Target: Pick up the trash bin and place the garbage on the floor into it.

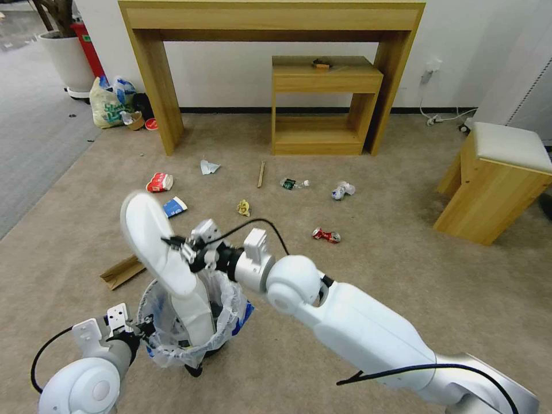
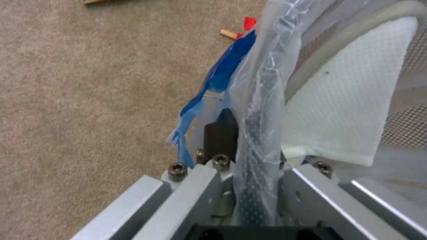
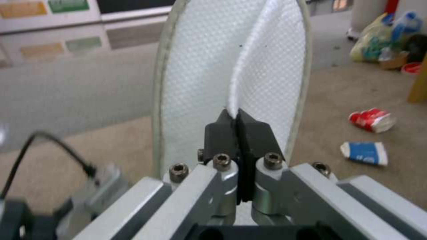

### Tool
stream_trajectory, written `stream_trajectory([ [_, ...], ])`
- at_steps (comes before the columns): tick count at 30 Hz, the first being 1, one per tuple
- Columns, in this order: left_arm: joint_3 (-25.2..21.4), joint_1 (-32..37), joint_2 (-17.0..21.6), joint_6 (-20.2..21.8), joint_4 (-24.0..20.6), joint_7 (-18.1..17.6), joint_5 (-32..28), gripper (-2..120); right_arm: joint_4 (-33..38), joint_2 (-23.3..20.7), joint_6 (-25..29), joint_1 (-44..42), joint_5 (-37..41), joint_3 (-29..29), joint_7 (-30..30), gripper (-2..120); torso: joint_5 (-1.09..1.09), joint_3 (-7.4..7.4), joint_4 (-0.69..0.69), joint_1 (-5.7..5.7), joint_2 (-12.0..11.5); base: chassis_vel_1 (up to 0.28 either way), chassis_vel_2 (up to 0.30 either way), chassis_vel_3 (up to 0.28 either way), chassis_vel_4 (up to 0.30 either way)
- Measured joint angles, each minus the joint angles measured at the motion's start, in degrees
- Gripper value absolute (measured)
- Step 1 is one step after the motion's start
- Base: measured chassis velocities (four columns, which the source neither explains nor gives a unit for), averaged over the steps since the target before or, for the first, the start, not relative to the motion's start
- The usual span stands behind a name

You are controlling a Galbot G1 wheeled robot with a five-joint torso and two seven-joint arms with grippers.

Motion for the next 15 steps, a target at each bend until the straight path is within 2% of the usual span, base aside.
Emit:
stream_trajectory([
  [6,0.8,0.5,0.0,0.0,-1.0,-0.4,-0.1,0,-5.0,1.7,3.0,-0.4,-4.8,-2.1,-2.1,0,0.00,0.00,0.01,0.00,0.0,0.000,0.000,0.000,0.000],
  [15,0.7,1.3,0.0,0.0,-2.3,-0.5,-0.6,0,-7.8,3.0,5.5,-1.7,-8.3,-3.7,-2.8,0,0.01,0.00,0.01,0.00,0.0,0.000,0.000,0.000,0.000],
])
